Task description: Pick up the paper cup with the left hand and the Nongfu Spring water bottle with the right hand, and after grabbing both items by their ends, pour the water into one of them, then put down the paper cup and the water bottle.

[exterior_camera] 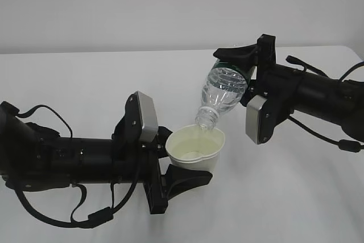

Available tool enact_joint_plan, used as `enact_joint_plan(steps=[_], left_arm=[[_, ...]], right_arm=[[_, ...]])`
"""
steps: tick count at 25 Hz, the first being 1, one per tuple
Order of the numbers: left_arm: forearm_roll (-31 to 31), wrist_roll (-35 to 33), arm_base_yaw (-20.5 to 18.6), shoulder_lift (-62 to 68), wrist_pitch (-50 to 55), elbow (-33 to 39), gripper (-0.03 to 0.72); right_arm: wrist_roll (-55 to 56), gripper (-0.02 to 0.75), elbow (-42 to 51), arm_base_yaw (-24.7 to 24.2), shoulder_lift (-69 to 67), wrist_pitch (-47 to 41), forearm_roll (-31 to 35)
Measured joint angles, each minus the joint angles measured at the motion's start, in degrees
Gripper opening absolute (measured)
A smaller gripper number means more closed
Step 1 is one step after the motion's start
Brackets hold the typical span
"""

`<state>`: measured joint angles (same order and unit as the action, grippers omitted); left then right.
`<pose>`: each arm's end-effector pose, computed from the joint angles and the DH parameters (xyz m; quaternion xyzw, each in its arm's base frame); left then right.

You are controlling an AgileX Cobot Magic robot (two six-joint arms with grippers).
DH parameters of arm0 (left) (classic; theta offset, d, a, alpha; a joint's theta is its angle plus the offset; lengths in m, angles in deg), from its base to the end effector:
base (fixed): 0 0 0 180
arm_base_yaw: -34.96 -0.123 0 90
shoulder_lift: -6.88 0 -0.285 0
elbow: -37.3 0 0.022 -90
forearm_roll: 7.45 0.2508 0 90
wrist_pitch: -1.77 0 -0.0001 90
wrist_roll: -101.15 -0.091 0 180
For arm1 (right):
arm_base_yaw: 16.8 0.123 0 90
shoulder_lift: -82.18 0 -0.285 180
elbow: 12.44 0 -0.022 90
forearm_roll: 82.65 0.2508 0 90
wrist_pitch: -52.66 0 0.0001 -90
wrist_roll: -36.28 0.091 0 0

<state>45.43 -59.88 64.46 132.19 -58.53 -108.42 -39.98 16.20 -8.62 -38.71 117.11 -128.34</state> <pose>0.2590 -0.2189 0.1025 0.4794 0.6411 -0.3765 0.4663 0.3498 0.1096 0.1577 -0.6937 0.2119 -0.2861 0.6262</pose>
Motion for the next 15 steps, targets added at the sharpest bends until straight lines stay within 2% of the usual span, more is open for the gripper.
enact_joint_plan(steps=[15], left_arm=[[0.0, 0.1, 0.0, 0.0, 0.0, 0.0, 0.456]], right_arm=[[-1.1, 0.467, 0.0, 0.0, 0.0, 0.0, 0.0]])
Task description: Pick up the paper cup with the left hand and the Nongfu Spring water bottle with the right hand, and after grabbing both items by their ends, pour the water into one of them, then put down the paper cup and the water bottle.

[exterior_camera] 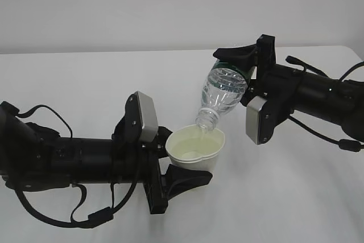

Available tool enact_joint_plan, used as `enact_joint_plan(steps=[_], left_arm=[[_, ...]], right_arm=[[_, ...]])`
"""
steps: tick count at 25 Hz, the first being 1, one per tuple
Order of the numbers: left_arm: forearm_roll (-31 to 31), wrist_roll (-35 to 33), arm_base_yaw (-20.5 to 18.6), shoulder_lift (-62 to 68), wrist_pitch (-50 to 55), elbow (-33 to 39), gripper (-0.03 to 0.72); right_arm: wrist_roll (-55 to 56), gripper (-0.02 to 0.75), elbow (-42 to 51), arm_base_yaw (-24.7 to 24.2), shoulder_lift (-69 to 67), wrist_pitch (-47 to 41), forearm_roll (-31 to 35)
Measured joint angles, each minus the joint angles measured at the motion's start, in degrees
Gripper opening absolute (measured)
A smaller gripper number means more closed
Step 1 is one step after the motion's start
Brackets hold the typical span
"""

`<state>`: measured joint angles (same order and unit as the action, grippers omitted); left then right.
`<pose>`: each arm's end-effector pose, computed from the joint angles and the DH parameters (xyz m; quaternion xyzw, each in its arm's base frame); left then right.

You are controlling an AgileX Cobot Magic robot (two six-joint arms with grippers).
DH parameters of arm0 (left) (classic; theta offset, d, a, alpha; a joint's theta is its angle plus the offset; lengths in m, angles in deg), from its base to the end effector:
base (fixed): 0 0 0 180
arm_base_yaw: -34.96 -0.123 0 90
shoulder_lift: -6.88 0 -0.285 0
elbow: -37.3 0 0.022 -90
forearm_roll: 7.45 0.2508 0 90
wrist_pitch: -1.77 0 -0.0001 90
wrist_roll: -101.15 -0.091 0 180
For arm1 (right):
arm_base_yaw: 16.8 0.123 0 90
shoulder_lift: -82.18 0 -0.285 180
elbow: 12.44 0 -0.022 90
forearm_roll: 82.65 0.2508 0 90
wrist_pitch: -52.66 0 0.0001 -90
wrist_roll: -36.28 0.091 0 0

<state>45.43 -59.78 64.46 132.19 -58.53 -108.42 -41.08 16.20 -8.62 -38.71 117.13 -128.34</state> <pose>0.2590 -0.2189 0.1025 0.4788 0.6415 -0.3769 0.4660 0.3498 0.1096 0.1578 -0.6956 0.2052 -0.2921 0.6235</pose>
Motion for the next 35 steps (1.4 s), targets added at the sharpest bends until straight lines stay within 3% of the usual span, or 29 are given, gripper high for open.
enact_joint_plan(steps=[35], left_arm=[[0.0, 0.1, 0.0, 0.0, 0.1, 0.0, 0.456]], right_arm=[[7.5, 0.467, 0.0, 0.0, 0.0, 0.1, -0.7]])
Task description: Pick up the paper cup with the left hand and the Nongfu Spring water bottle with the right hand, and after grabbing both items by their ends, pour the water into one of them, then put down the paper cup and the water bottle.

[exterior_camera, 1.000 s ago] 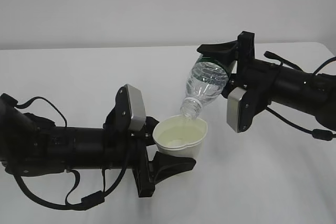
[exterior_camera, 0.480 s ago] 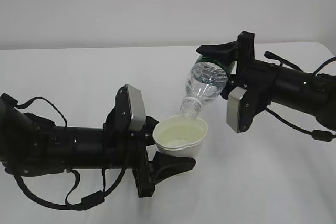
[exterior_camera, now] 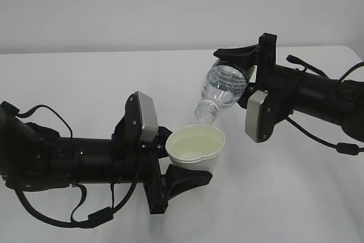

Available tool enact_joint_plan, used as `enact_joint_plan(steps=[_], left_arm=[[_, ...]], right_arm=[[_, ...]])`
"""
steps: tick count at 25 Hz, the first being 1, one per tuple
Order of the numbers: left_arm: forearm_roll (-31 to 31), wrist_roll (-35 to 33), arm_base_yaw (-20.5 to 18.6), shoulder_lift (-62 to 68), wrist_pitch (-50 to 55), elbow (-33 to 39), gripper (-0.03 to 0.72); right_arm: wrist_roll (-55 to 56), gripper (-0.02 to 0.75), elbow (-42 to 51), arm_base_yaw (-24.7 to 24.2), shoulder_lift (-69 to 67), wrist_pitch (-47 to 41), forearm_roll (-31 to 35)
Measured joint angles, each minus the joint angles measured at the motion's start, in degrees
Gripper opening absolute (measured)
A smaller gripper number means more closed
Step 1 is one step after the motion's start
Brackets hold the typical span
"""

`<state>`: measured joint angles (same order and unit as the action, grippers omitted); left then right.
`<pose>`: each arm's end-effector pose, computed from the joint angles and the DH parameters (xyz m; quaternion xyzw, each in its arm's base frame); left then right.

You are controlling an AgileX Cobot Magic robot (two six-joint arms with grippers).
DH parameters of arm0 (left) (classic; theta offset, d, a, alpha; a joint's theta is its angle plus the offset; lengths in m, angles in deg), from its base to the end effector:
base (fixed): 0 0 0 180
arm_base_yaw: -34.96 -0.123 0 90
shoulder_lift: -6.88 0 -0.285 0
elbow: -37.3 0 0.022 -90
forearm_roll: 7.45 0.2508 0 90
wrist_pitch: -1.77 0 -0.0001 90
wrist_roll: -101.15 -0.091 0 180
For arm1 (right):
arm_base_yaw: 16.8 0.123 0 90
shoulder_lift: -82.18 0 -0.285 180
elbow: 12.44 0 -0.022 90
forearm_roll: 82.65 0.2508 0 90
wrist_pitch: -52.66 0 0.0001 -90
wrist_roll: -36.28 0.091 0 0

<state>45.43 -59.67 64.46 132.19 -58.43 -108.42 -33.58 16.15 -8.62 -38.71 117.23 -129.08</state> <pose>0.2591 -0.2189 0.1023 0.4784 0.6424 -0.3768 0.4653 0.3492 0.1103 0.1577 -0.6834 0.2447 -0.2485 0.6414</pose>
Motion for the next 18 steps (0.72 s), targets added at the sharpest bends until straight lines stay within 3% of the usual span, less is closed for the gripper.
enact_joint_plan(steps=[18], left_arm=[[0.0, 0.0, 0.0, 0.0, 0.0, 0.0, 0.456]], right_arm=[[12.9, 0.459, 0.0, 0.0, 0.0, 0.0, 0.2]])
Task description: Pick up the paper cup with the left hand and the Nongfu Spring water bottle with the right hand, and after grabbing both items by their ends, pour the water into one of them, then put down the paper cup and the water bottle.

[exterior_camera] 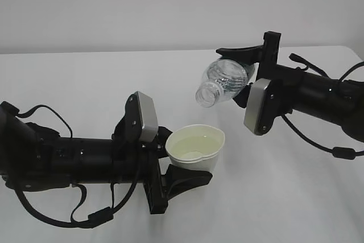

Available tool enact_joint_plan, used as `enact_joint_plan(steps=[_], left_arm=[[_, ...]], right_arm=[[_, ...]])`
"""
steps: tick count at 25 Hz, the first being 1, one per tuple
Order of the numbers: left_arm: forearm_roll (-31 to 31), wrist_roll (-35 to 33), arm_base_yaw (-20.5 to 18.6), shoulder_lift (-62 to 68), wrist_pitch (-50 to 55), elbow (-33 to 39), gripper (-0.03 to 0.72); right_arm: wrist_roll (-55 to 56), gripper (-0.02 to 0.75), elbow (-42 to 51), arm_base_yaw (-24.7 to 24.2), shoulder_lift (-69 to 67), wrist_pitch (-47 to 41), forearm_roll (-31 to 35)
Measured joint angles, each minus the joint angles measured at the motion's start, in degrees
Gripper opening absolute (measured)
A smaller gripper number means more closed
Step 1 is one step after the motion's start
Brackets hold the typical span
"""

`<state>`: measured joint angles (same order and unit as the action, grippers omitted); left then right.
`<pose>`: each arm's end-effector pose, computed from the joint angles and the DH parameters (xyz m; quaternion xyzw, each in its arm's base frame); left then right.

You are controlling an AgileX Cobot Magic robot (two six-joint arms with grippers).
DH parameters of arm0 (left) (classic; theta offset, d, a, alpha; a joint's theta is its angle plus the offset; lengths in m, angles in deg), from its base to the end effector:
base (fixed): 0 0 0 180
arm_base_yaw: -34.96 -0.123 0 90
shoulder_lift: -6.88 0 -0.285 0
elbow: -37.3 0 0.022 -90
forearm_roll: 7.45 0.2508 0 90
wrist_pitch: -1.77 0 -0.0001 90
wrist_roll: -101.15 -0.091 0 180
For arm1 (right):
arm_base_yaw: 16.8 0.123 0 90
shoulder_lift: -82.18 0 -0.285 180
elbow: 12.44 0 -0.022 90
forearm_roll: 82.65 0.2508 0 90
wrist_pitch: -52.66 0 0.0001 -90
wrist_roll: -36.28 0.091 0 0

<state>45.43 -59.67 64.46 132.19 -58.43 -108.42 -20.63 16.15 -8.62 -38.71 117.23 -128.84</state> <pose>0.2591 -0.2189 0.1023 0.4784 0.6424 -0.3768 0.4653 0.3494 0.1101 0.1578 -0.6502 0.3216 -0.1754 0.6656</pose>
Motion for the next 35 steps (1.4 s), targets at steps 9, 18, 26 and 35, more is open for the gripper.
enact_joint_plan(steps=[9, 18, 26, 35], left_arm=[[0.0, 0.0, 0.0, 0.0, 0.0, 0.0, 0.456], [0.0, 0.0, 0.0, 0.0, 0.1, 0.0, 0.456], [0.0, 0.0, 0.0, 0.0, 0.1, 0.0, 0.456], [0.0, 0.0, 0.0, 0.0, 0.1, 0.0, 0.455]], right_arm=[[5.7, 0.459, 0.0, 0.0, 0.0, 0.1, 1.2], [12.4, 0.459, 0.0, 0.0, 0.0, 0.1, 4.0], [20.0, 0.459, 0.0, 0.0, 0.0, 0.1, 5.6], [28.7, 0.459, 0.0, 0.0, 0.0, 0.1, 7.3]])
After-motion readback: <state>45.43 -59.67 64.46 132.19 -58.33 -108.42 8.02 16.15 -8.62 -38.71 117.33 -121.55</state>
